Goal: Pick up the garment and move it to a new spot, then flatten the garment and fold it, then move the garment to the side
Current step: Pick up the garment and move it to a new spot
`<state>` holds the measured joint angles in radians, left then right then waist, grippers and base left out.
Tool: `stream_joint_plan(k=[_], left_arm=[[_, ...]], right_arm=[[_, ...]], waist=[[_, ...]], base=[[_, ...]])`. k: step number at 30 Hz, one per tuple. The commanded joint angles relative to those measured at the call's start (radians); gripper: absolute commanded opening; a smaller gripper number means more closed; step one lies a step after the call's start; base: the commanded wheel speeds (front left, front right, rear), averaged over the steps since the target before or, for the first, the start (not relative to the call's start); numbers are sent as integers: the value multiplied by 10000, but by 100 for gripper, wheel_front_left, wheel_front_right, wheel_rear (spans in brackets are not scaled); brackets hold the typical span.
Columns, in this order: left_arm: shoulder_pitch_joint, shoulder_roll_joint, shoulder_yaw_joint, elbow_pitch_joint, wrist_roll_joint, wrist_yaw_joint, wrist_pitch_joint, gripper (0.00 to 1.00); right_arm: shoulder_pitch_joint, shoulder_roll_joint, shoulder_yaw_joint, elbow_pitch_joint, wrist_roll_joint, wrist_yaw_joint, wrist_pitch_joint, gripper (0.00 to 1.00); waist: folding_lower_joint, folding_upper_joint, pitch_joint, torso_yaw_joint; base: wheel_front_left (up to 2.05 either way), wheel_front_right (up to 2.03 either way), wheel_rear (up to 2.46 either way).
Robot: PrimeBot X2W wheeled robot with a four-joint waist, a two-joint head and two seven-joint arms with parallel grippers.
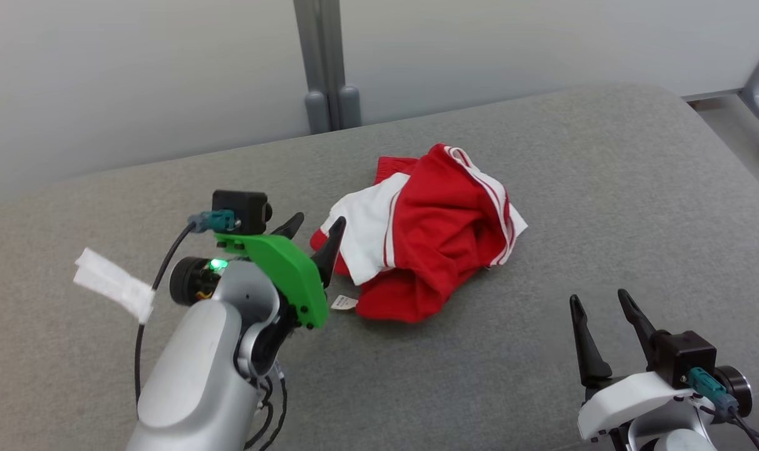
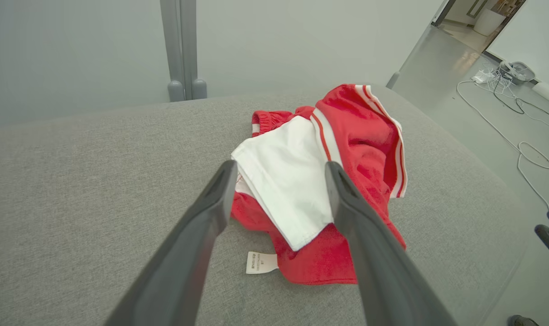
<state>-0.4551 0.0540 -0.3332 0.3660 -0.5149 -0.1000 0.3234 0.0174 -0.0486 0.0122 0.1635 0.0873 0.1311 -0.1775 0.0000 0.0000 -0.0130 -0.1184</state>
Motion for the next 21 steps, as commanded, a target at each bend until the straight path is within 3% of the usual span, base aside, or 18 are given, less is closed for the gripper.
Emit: stream_joint_plan(k=[1, 11, 15, 21], left_arm=[[-480, 13, -173, 158, -199, 120, 276, 100], [-2340, -19, -1268, 1830, -1478, 1371, 1632, 100], [-2887, -9, -1580, 2463, -1299, 1807, 1762, 100], [-3391, 185, -1838, 3318, -808, 2127, 1586, 100]], right_arm=[[-83, -30, 58, -30, -15, -5, 25, 100], [-273, -28, 366, 29, 149, -5, -83, 100], [-329, -27, 434, 93, 172, -5, -139, 100], [-407, -27, 481, 116, 203, -5, -207, 100]], waist=[[0, 0, 213, -704], [0, 0, 680, -2092], [0, 0, 817, -2335], [0, 0, 888, -2456]], base=[[0, 0, 0], [0, 0, 0], [0, 0, 0], [0, 0, 0]])
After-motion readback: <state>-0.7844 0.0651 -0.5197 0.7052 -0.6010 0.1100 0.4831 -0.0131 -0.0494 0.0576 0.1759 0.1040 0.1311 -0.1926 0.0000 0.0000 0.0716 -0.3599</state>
